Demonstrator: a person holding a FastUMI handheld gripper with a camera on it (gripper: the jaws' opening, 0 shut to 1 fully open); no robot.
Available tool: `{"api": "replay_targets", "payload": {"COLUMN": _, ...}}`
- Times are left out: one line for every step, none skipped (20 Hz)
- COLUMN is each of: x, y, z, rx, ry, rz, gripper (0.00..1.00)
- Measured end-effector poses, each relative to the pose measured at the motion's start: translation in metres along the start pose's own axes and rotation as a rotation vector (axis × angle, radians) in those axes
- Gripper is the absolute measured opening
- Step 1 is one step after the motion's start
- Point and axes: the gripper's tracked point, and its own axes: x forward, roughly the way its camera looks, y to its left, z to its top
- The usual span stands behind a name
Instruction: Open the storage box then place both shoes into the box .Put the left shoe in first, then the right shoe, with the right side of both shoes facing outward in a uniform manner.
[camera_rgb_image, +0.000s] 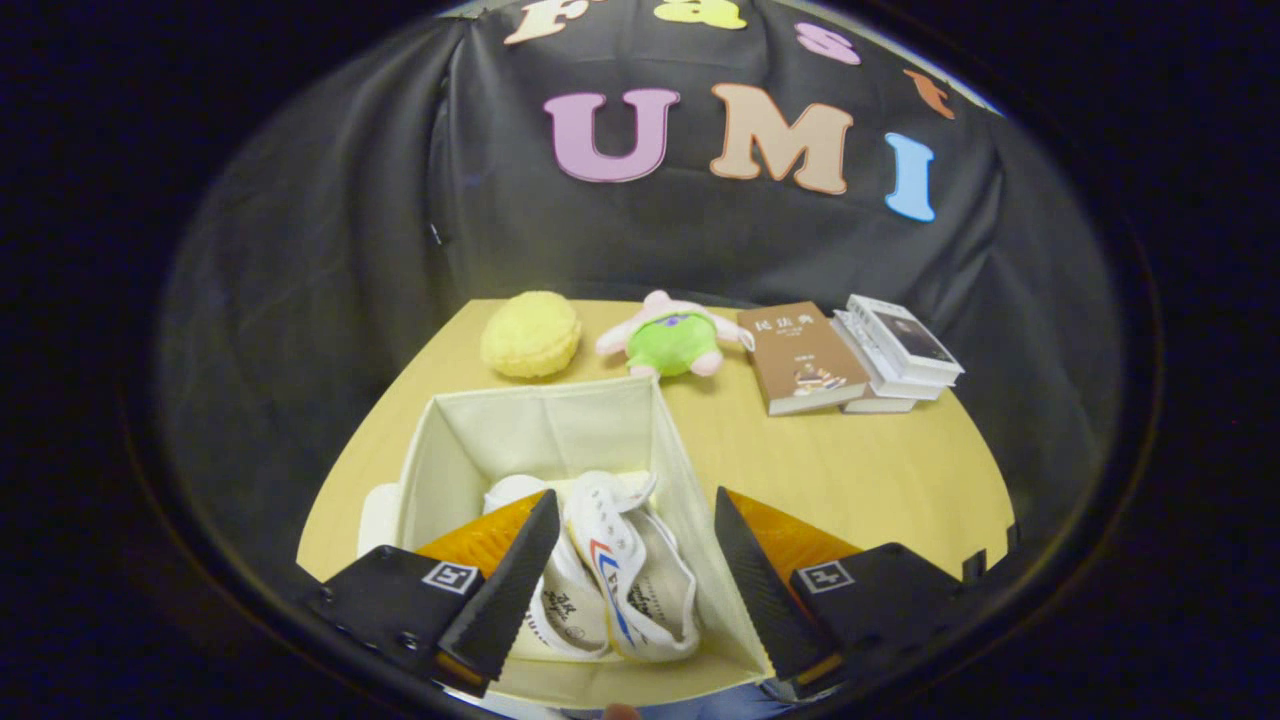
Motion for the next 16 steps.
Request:
{"api": "replay_targets", "payload": {"x": -0.007, "y": -0.01, "z": 0.003, "rx": 0.008, "ry": -0.026, "rz": -0.018, "gripper": 0.99}}
{"api": "replay_targets", "payload": {"x": -0.016, "y": -0.025, "z": 0.005, "rx": 0.013, "ry": -0.053, "rz": -0.05, "gripper": 0.99}}
{"api": "replay_targets", "payload": {"x": -0.023, "y": -0.04, "z": 0.008, "rx": 0.016, "ry": -0.084, "rz": -0.08, "gripper": 0.99}}
{"api": "replay_targets", "payload": {"x": -0.03, "y": -0.054, "z": 0.009, "rx": 0.023, "ry": -0.115, "rz": -0.107, "gripper": 0.99}}
{"api": "replay_targets", "payload": {"x": -0.036, "y": -0.068, "z": 0.01, "rx": 0.028, "ry": -0.153, "rz": -0.131, "gripper": 0.99}}
{"api": "replay_targets", "payload": {"x": -0.041, "y": -0.083, "z": 0.013, "rx": 0.034, "ry": -0.194, "rz": -0.153, "gripper": 0.99}}
{"api": "replay_targets", "payload": {"x": -0.047, "y": -0.097, "z": 0.012, "rx": 0.042, "ry": -0.232, "rz": -0.172, "gripper": 0.99}}
{"api": "replay_targets", "payload": {"x": -0.051, "y": -0.109, "z": 0.012, "rx": 0.05, "ry": -0.275, "rz": -0.186, "gripper": 0.99}}
{"api": "replay_targets", "payload": {"x": -0.054, "y": -0.12, "z": 0.012, "rx": 0.062, "ry": -0.311, "rz": -0.194, "gripper": 0.99}}
{"api": "replay_targets", "payload": {"x": -0.053, "y": -0.129, "z": 0.01, "rx": 0.072, "ry": -0.343, "rz": -0.193, "gripper": 0.99}}
{"api": "replay_targets", "payload": {"x": -0.055, "y": -0.137, "z": 0.01, "rx": 0.076, "ry": -0.378, "rz": -0.187, "gripper": 0.99}}
{"api": "replay_targets", "payload": {"x": -0.057, "y": -0.142, "z": 0.01, "rx": 0.074, "ry": -0.415, "rz": -0.176, "gripper": 0.99}}
{"api": "replay_targets", "payload": {"x": -0.058, "y": -0.144, "z": 0.011, "rx": 0.068, "ry": -0.451, "rz": -0.159, "gripper": 0.99}}
{"api": "replay_targets", "payload": {"x": -0.06, "y": -0.144, "z": 0.01, "rx": 0.056, "ry": -0.484, "rz": -0.137, "gripper": 0.99}}
{"api": "replay_targets", "payload": {"x": -0.06, "y": -0.145, "z": 0.008, "rx": 0.044, "ry": -0.512, "rz": -0.119, "gripper": 0.99}}
{"api": "replay_targets", "payload": {"x": -0.061, "y": -0.143, "z": 0.007, "rx": 0.032, "ry": -0.536, "rz": -0.096, "gripper": 0.99}}
